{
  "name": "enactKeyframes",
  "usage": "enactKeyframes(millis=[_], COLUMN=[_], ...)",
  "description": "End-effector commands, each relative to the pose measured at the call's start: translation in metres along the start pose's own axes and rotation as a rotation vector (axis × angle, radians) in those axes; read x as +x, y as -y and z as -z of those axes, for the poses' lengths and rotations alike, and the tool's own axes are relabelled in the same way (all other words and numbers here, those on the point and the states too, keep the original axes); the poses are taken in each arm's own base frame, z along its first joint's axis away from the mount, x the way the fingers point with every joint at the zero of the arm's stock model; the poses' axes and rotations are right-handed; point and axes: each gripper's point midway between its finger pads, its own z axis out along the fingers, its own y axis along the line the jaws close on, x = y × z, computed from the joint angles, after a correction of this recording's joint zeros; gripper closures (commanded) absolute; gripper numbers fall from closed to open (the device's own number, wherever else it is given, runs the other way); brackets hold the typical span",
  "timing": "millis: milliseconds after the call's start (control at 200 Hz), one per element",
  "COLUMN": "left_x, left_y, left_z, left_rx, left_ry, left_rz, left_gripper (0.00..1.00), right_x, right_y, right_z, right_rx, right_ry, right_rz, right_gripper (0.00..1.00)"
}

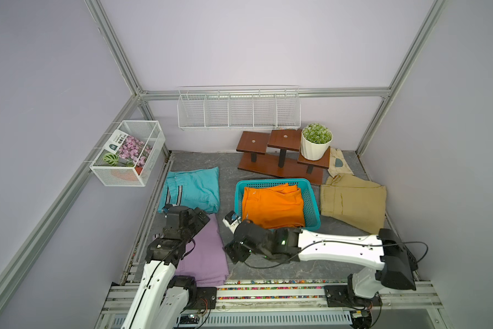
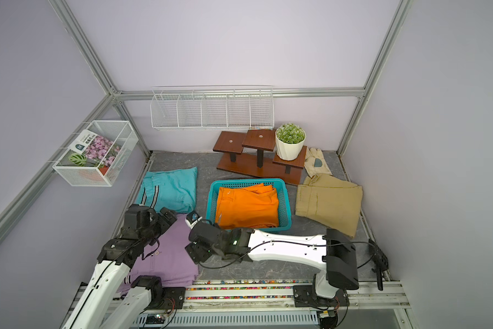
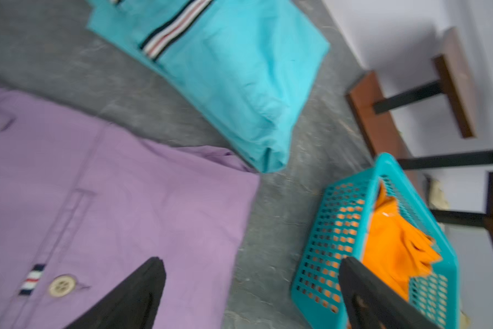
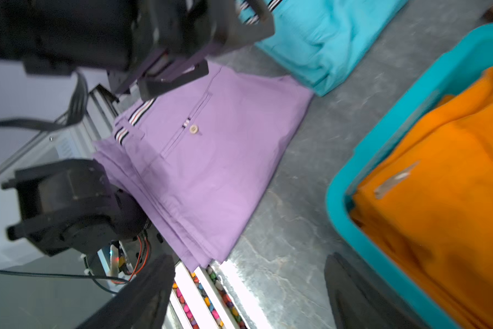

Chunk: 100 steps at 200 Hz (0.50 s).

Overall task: Put the folded long pants in the basket
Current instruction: Move the long pant to the center of the board.

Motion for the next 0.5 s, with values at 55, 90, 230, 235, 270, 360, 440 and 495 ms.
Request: enactKeyframes(millis=[55, 90, 230, 235, 270, 360, 440, 495], left_x=[-0.026, -0.031, -0.041, -0.04, -0.039, -0.033, -0.025, -0.024], left_y=[-0.013, -0.012, -0.004, -0.004, -0.001, 0.0, 0.005, 0.008], left_z=[0.041, 0.055, 0.099, 0.099, 0.103, 0.099, 0.093, 0.094], left_rx=[-0.029, -0.013, 0.076, 0.077, 0.084, 0.075, 0.1, 0.117], left_ry=[0.158, 0.196, 0.273, 0.271, 0.263, 0.216, 0.171, 0.164], left_rz=[0.114, 0.129, 0.109, 0.106, 0.089, 0.054, 0.036, 0.038], left_gripper=[0.0, 0.0, 0.0, 0.0, 0.0, 0.0, 0.0, 0.0], right_x=[0.018, 0.025, 0.037, 0.037, 0.037, 0.038, 0.039, 0.041], right_y=[-0.004, -0.007, -0.014, -0.014, -0.012, 0.003, 0.014, 0.021], right_z=[-0.055, -0.069, -0.11, -0.111, -0.116, -0.127, -0.137, -0.143], right_rx=[-0.031, -0.031, -0.036, -0.037, -0.03, 0.001, -0.014, -0.011], right_ry=[0.019, -0.013, -0.076, -0.076, -0.081, -0.09, -0.099, -0.105], right_rz=[-0.145, -0.158, -0.18, -0.18, -0.186, -0.224, -0.27, -0.29], right_gripper=[0.1, 0.09, 0.08, 0.08, 0.08, 0.07, 0.07, 0.07])
